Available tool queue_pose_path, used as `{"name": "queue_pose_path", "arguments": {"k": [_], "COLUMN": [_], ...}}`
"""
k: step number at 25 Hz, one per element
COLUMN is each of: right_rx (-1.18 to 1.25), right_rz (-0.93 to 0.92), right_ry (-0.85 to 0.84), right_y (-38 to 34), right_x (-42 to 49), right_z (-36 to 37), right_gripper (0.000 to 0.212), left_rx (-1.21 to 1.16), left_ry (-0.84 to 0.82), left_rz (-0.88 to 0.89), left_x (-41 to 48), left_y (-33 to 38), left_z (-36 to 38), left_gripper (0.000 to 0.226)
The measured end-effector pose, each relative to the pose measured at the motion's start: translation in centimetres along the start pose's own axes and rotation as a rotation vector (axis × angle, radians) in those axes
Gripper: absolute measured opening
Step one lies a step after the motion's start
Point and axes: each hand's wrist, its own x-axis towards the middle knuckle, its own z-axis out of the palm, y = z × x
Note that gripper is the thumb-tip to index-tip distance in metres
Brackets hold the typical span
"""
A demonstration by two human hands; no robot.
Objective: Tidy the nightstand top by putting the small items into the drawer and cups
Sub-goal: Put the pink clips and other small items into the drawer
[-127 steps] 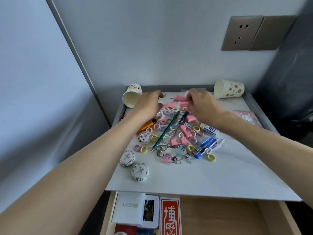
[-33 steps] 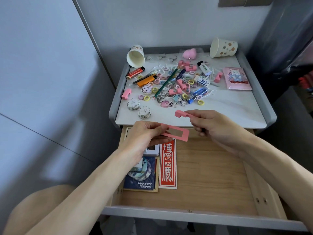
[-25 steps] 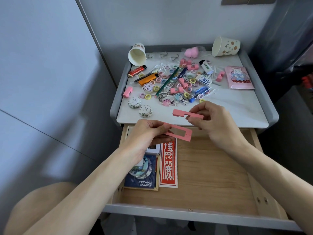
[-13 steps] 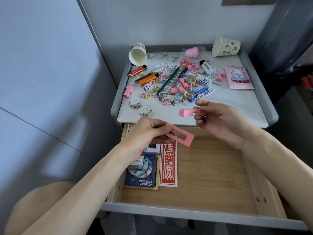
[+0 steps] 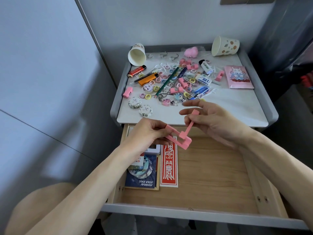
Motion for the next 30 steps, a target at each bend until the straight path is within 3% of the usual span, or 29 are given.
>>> {"name": "queue_pose_path", "arguments": {"k": [6, 11, 16, 24, 30], "right_rx": [-0.278, -0.882, -0.918, -0.737, -0.722], "right_rz": [0.033, -0.213, -0.206, -0.172, -0.198], "right_ry": [-0.037, 0.080, 0.154, 0.214, 0.217], "right_y": [-0.2, 0.8, 2.5, 3.1, 3.3], "right_x": [-0.4, 0.0, -0.3, -0.1, -0.1], "right_z": [0.3, 0.3, 1.7, 2.1, 2.3], "right_gripper": [0.028, 0.033, 0.036, 0.010, 0.014], "left_rx": [0.023, 0.046, 0.040, -0.005, -0.100], "left_ry": [0.000, 0.001, -0.001, -0.004, 0.023], "left_rz": [0.003, 0.016, 0.004, -0.022, -0.067], "left_x": [0.1, 0.2, 0.1, -0.3, -0.4], "left_y": [0.0, -0.1, -0.3, 0.1, 0.0], "left_z": [-0.1, -0.1, 0.4, 0.6, 0.7], "left_gripper": [0.016, 0.015, 0.014, 0.013, 0.014]}}
